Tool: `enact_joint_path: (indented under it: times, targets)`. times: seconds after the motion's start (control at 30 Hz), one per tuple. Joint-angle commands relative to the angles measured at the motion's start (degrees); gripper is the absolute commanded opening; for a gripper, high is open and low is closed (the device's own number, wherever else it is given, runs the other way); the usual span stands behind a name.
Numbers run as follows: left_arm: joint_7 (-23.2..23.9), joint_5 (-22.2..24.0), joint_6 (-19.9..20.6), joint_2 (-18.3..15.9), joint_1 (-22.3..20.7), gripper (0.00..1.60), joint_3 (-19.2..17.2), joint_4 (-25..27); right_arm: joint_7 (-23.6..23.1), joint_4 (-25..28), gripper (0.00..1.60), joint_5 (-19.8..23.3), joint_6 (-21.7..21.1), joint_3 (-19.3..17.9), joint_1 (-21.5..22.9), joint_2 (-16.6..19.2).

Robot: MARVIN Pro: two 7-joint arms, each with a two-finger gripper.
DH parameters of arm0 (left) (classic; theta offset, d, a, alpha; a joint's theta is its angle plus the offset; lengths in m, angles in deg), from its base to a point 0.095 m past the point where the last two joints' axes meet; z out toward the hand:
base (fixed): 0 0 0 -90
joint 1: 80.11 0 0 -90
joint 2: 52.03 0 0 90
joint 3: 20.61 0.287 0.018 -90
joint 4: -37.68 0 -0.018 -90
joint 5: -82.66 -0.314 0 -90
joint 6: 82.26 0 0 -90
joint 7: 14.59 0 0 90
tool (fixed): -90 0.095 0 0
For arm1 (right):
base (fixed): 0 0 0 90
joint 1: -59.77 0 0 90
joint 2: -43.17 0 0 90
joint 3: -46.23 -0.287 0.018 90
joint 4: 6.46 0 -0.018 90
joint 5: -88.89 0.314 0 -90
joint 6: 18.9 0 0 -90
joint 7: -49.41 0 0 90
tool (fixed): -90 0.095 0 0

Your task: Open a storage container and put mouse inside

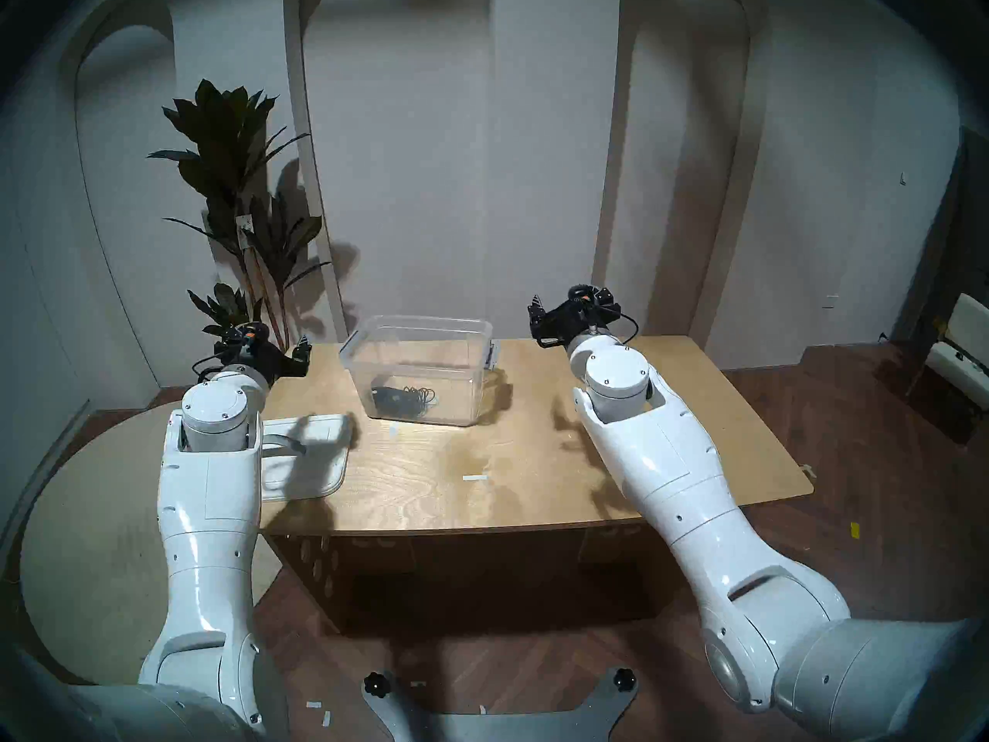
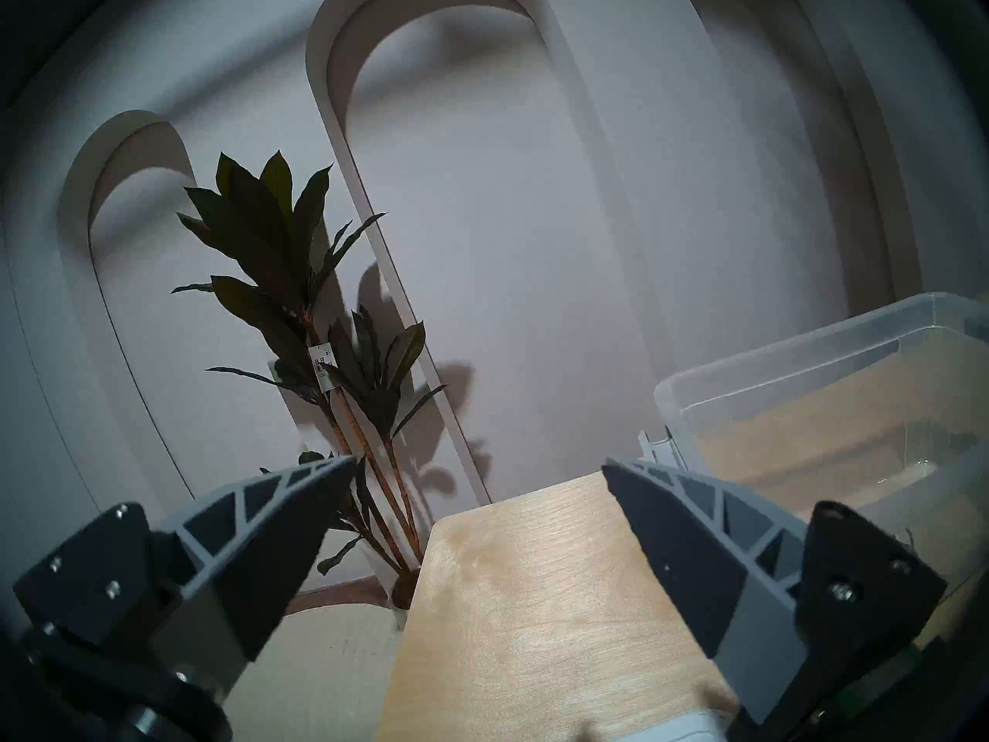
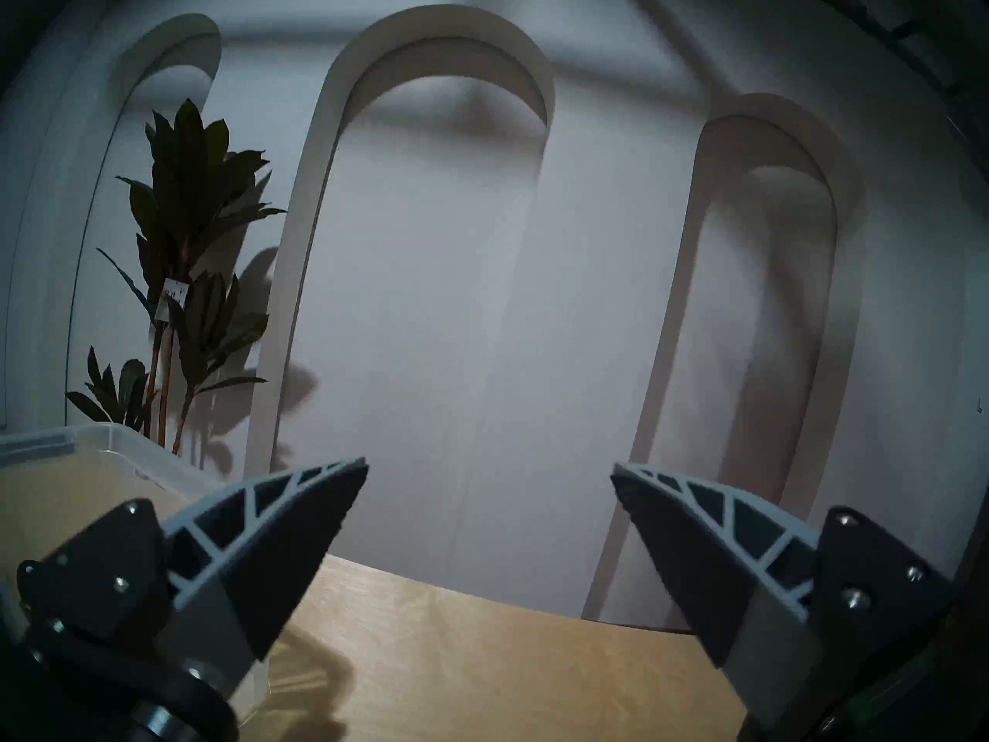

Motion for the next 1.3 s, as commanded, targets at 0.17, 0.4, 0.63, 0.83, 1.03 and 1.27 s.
enact_joint_path:
  times: [0.17,0.4,0.63,0.83,1.03,1.27]
  targets:
    - [0.0,0.0,-0.1,-0.9,-1.1,1.60,0.2,1.4,-0.8,10.0,1.60,1.9,6.8,0.8,-10.5,2.6]
    - [-0.1,0.2,0.0,-1.2,-1.0,1.60,0.4,1.5,-1.0,14.6,1.60,2.7,11.4,0.4,-15.0,4.4]
    - [-0.1,0.3,0.2,-1.4,-0.9,1.60,0.6,1.7,-1.3,19.6,1.60,3.4,14.5,-0.4,-19.5,6.0]
    - [-0.1,0.5,0.5,-1.6,-0.7,1.60,0.8,2.0,-1.4,24.4,1.60,4.0,14.7,-1.1,-23.2,7.4]
    - [-0.1,0.6,0.8,-1.7,-0.6,1.60,0.9,2.2,-1.2,28.4,1.60,4.5,12.7,-1.6,-25.9,8.5]
    - [-0.1,0.7,1.4,-1.9,-0.5,1.60,1.1,2.5,-0.3,32.3,1.60,5.7,7.7,-2.6,-27.5,9.0]
